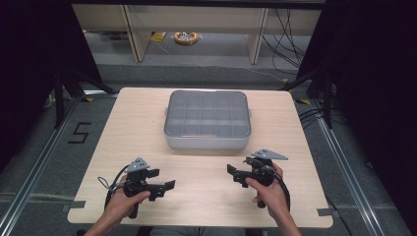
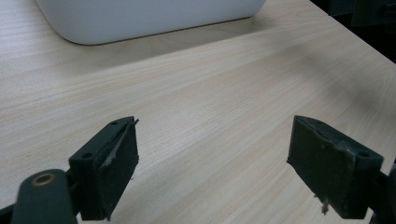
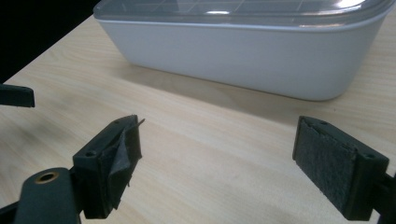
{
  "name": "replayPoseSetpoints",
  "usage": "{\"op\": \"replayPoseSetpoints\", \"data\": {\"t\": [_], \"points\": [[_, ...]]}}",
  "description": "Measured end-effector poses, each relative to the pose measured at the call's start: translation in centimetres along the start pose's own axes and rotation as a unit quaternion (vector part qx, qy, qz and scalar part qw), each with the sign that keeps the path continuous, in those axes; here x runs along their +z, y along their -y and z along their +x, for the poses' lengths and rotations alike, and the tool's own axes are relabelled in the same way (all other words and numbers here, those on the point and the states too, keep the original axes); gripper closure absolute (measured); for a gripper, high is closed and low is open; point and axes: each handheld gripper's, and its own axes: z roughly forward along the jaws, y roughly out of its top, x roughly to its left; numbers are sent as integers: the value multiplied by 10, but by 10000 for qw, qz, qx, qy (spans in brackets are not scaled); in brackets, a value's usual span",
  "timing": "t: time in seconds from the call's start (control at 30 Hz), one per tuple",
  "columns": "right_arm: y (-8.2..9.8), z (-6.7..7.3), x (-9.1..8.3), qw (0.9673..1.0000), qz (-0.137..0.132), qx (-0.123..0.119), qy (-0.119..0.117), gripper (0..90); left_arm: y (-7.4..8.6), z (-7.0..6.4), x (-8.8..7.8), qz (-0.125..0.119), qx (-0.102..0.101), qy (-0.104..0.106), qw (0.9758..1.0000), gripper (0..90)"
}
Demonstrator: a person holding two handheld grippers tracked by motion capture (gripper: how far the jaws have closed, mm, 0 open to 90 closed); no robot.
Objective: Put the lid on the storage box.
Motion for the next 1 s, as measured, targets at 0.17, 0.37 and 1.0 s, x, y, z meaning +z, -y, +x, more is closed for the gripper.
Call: {"op": "replayPoseSetpoints", "data": {"t": [0.17,0.37,1.0], "points": [[8,4,-4,9998,174,-25,-54,164,3,-4,-3,41,56,-21,10000,154],[18,13,-8,9997,148,160,-139,167,9,-11,-4,97,82,86,9999,155],[47,21,-20,9988,358,-54,-314,169,26,-28,-8,341,244,295,9987,155]]}}
